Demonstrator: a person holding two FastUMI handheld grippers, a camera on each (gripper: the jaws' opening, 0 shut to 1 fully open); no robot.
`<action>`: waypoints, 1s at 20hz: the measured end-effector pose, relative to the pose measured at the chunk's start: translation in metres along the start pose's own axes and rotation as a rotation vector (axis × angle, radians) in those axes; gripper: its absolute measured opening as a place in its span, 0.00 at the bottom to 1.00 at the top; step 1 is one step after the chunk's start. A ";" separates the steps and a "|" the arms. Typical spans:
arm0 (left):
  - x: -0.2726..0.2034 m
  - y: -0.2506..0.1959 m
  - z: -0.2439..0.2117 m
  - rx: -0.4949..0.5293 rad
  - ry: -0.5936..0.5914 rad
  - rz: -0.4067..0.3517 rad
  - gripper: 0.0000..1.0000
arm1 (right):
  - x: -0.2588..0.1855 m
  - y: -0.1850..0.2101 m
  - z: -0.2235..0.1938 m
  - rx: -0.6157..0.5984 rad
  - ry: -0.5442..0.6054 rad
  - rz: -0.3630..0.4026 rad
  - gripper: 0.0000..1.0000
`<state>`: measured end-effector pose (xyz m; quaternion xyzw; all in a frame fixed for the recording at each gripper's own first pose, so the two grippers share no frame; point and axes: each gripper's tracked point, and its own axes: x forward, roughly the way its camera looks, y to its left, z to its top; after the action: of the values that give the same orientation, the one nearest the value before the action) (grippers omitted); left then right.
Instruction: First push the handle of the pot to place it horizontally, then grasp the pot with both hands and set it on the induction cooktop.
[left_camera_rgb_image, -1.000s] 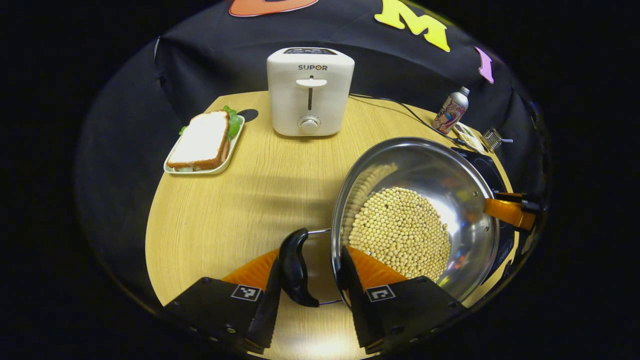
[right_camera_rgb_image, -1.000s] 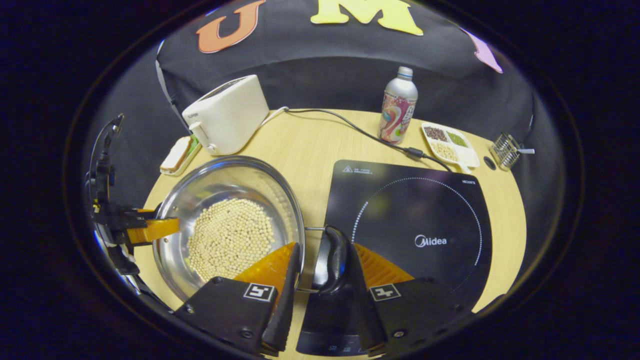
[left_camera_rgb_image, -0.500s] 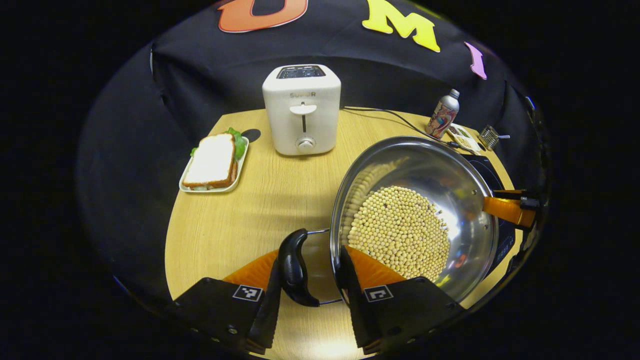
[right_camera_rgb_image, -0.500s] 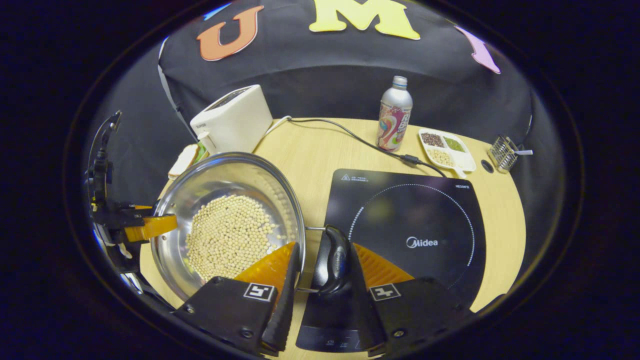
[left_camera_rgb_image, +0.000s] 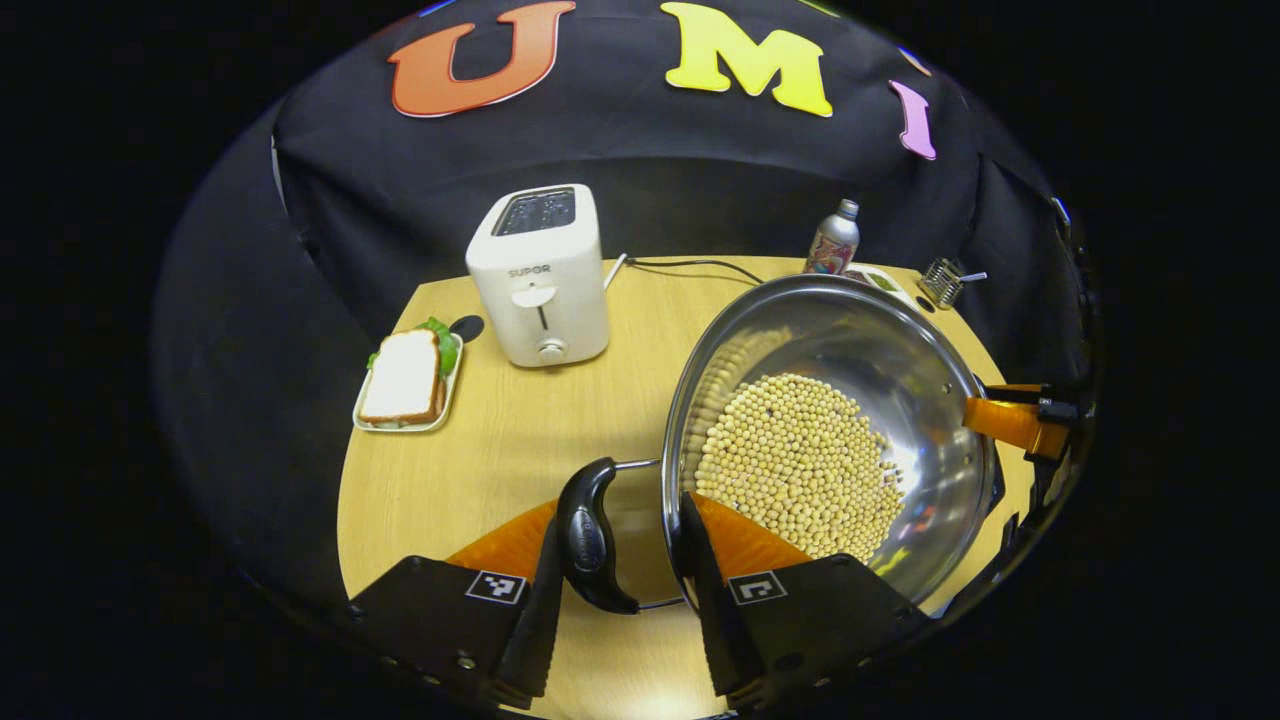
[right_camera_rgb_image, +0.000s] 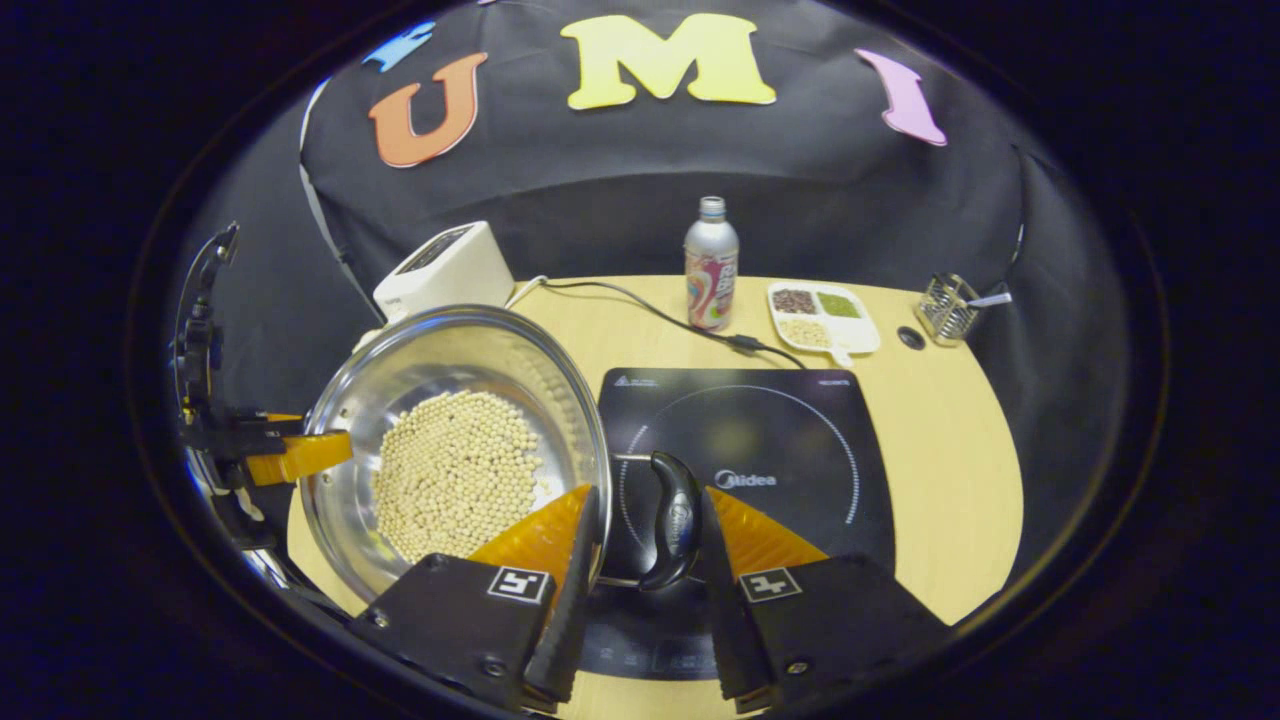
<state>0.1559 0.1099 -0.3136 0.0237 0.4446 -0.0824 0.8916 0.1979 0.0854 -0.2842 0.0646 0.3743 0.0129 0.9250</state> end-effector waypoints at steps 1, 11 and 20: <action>0.002 -0.008 0.003 0.012 0.000 -0.010 0.59 | -0.005 -0.009 -0.002 0.011 -0.002 -0.009 0.53; 0.026 -0.121 0.016 0.049 0.031 -0.095 0.59 | -0.033 -0.122 -0.009 0.061 0.016 -0.089 0.53; 0.057 -0.194 0.018 0.004 0.063 -0.110 0.58 | -0.024 -0.198 -0.005 0.041 0.049 -0.112 0.53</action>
<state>0.1713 -0.0901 -0.3420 0.0036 0.4730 -0.1311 0.8713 0.1722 -0.1116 -0.2973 0.0619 0.4001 -0.0450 0.9133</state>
